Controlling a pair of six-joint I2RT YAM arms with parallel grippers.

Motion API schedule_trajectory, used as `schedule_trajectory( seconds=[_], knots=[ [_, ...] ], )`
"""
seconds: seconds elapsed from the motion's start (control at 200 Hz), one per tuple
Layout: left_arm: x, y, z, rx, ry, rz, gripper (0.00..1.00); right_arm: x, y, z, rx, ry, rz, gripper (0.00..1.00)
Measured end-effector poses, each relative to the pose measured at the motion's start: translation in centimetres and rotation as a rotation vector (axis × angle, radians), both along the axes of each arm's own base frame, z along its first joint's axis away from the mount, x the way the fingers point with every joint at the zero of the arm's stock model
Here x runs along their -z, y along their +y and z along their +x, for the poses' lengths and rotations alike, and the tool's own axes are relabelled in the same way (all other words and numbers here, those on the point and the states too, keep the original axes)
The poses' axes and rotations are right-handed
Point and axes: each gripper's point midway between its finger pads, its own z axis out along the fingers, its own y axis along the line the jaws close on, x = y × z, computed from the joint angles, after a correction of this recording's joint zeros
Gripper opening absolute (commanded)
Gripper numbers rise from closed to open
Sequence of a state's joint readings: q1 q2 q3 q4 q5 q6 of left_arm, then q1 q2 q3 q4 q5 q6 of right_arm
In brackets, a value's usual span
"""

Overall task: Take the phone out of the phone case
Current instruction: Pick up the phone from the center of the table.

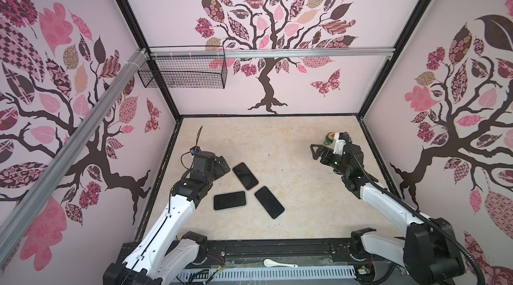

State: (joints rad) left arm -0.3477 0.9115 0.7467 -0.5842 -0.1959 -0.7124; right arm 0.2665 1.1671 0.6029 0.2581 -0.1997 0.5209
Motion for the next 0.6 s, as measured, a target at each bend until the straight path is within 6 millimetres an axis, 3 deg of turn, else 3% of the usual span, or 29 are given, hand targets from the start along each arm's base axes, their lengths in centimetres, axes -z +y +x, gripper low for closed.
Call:
schedule_trajectory(
  seconds=[0.14,0.32,0.455,0.6],
  knots=[
    [-0.5,-3.0,-2.2,0.105,0.002,-0.056,0.98,1.7,6.3,-3.7,-0.196,0.057,-0.051,1.0],
    [-0.8,-3.1,-3.6,0.106,-0.03,-0.129,0.98,3.1,13.0,-7.2,-0.42,0.116,-0.072,1.0],
    [-0.4,-2.6,-4.2,0.073,-0.041,-0.164,0.98,4.4,16.4,-8.2,-0.518,0.156,-0.144,1.0],
    [-0.5,-2.3,-4.6,0.057,-0.051,-0.182,0.98,5.1,19.4,-7.6,-0.574,0.18,-0.231,1.0]
  ],
)
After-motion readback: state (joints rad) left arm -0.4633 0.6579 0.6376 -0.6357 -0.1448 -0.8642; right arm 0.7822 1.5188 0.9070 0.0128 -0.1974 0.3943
